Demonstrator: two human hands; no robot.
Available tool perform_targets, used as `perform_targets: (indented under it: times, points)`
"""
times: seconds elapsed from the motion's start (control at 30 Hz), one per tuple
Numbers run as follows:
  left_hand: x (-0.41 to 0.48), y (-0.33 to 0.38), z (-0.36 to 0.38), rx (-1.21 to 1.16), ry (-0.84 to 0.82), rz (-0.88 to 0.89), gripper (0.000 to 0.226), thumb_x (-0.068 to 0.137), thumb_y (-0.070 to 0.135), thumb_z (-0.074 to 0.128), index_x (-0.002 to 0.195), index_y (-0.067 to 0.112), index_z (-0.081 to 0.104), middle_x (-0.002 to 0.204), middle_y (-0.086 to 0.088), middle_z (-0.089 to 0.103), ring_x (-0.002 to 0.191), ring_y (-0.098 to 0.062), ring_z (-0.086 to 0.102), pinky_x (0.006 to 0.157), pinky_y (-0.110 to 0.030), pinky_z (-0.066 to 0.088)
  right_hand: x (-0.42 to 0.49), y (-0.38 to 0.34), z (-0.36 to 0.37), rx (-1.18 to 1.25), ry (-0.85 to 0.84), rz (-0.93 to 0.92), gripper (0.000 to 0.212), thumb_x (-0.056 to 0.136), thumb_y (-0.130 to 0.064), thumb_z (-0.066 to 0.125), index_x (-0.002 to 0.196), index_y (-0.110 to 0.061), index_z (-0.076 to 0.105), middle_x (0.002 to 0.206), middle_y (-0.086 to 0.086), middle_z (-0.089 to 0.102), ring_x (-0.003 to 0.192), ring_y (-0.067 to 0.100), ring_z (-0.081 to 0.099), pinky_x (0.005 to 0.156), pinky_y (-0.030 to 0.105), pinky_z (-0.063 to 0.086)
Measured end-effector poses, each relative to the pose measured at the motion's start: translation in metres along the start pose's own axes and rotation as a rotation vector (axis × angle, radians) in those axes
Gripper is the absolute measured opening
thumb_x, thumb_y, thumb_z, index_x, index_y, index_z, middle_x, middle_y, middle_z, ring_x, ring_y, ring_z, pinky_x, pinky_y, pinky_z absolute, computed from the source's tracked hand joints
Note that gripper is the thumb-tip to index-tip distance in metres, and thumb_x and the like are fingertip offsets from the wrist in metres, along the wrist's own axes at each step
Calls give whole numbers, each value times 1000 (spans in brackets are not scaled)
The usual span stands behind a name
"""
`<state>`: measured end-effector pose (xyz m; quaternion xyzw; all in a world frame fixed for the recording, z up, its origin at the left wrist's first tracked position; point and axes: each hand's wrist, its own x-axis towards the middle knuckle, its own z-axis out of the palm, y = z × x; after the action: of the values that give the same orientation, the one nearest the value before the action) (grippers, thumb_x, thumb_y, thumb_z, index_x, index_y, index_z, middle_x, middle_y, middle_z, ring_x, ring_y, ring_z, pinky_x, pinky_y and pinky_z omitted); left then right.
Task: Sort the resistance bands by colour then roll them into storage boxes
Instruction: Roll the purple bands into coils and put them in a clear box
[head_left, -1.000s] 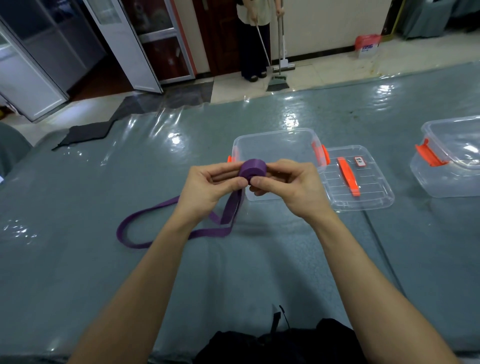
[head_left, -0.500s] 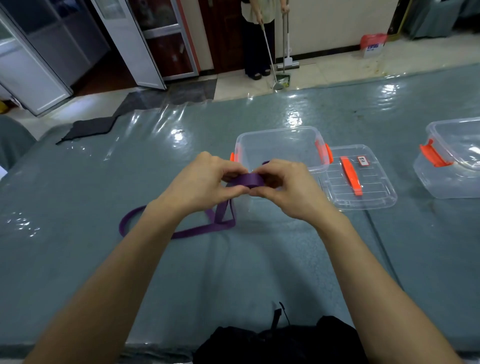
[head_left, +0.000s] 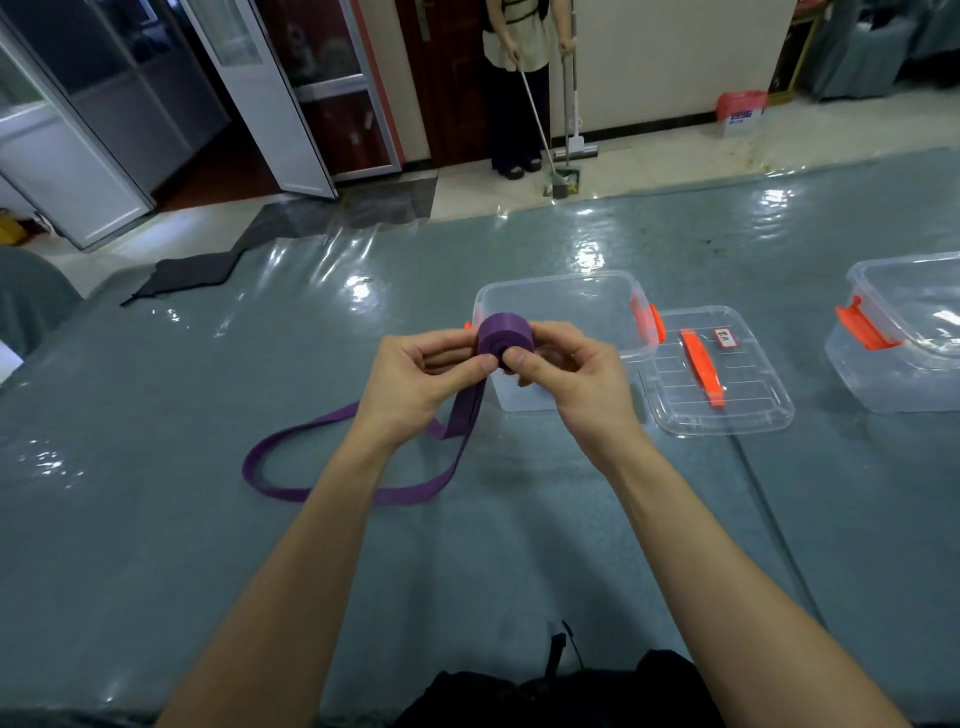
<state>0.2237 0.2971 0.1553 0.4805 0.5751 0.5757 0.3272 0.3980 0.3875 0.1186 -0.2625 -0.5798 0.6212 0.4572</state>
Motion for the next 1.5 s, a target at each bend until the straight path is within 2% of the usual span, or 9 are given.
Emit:
perform_targets:
  times: [0.23, 0.43, 0.53, 0.67, 0.8, 0.9, 1.1, 1.27, 1.5]
  points:
    - [-2, 9, -24, 350, -165, 4, 34, 82, 4, 91, 104, 28, 83, 96, 6, 84, 93, -8, 80, 91, -22, 61, 1, -4, -15, -389, -247, -3, 47, 80, -25, 95, 124, -25, 77, 111, -8, 69, 67, 16, 61, 72, 32, 57]
    - [5, 26, -27, 615, -305, 57, 28, 82, 13, 94, 107, 23, 86, 94, 11, 84, 90, -4, 80, 90, -23, 62, 3, -7, -8, -670, -297, -150, 24, 85, -26, 90, 104, -21, 76, 92, -14, 65, 68, 16, 65, 71, 32, 52]
    - [8, 29, -25, 883, -340, 248, 25, 84, 25, 89, 107, 34, 86, 84, 15, 81, 74, 9, 71, 77, -13, 54, 2, -7, -8, -703, -316, -147, 25, 84, -24, 91, 102, -21, 75, 94, -14, 64, 69, 13, 69, 73, 32, 54]
    - [11, 24, -15, 1204, -321, 408, 26, 84, 47, 71, 103, 35, 85, 69, 8, 72, 55, -12, 53, 60, -31, 49, 4, -17, -6, -935, -331, -166, 23, 84, -28, 90, 100, -23, 75, 96, -13, 66, 73, 7, 64, 78, 35, 54]
    - [7, 14, -19, 758, -233, 216, 33, 86, 31, 91, 118, 26, 84, 102, 13, 84, 96, -1, 78, 89, -17, 57, 1, -12, -23, -599, -224, -111, 24, 86, -10, 87, 105, -15, 73, 87, 0, 74, 69, 21, 74, 79, 48, 61]
    - [-4, -5, -15, 512, -177, 110, 34, 92, 15, 86, 125, 17, 81, 115, 8, 82, 111, -7, 77, 102, -32, 60, 4, -20, -35, -269, -181, 16, 26, 84, -2, 88, 105, -7, 74, 73, 17, 77, 67, 38, 76, 83, 51, 63]
    - [-8, -19, -7, 417, -154, 122, 29, 102, 9, 73, 130, 14, 75, 118, 3, 80, 114, -18, 76, 107, -37, 58, 2, -24, -36, -98, -222, 118, 24, 86, -1, 84, 108, 0, 77, 89, 28, 76, 68, 35, 75, 73, 41, 65]
    - [-9, -24, -6, 296, -176, 10, 41, 98, 25, 80, 138, 26, 71, 111, -8, 79, 107, -31, 77, 101, -42, 61, 2, -15, -29, -44, -168, 137, 26, 85, -3, 85, 110, -1, 78, 89, 30, 77, 66, 31, 75, 72, 36, 64]
    - [-5, -20, 2, 47, -90, -60, 34, 90, 3, 80, 122, 14, 77, 112, -2, 83, 107, -13, 78, 97, -25, 59, 1, -7, -16, 100, -120, 140, 24, 87, -2, 81, 111, -4, 77, 91, 22, 78, 67, 30, 75, 73, 36, 64]
